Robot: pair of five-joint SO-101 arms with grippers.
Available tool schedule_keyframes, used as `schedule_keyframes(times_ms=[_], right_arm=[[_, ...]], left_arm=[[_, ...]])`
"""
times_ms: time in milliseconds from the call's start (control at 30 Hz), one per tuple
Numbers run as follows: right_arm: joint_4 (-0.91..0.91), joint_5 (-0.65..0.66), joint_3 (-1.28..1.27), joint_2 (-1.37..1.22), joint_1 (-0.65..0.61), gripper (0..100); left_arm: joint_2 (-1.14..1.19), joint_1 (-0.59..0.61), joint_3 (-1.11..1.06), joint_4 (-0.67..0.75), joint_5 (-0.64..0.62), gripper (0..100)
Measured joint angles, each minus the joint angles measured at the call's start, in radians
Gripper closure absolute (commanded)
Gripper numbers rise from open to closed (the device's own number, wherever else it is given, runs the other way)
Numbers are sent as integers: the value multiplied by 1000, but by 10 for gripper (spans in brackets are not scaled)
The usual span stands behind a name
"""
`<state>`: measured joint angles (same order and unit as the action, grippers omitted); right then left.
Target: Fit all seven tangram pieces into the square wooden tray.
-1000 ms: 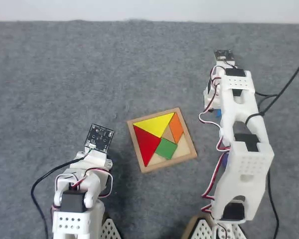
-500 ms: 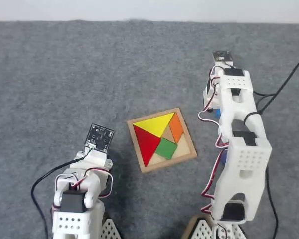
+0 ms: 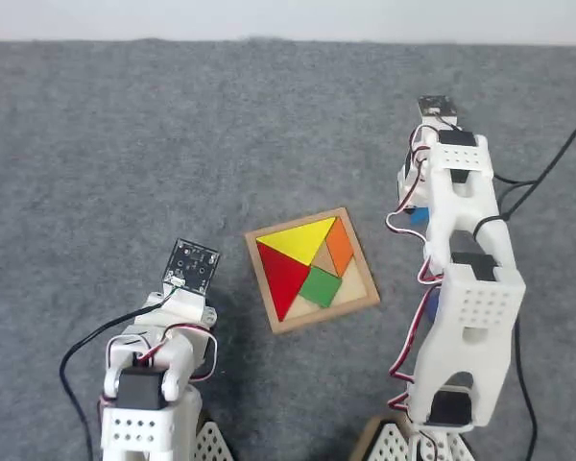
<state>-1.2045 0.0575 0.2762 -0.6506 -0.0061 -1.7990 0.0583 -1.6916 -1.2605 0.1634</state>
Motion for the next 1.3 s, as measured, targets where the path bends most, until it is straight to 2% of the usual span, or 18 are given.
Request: schedule_keyframes(times_ms=[200,333,500,700,867,1300], right_arm=[[-75,3,-2,38,-9,895],[-109,35,-63,161,-49,895],[-103,83,-298,423,-153,895],[28,204,-698,787,-318,895],[49,287,-898,965,-388,895],[49,416,-939,990,-580,895]], left_arm=[[0,0,0,0,0,978],[0,0,0,0,0,978],[0,0,0,0,0,978],[0,0,0,0,0,978],[0,0,0,0,0,978],[0,0,0,0,0,978]])
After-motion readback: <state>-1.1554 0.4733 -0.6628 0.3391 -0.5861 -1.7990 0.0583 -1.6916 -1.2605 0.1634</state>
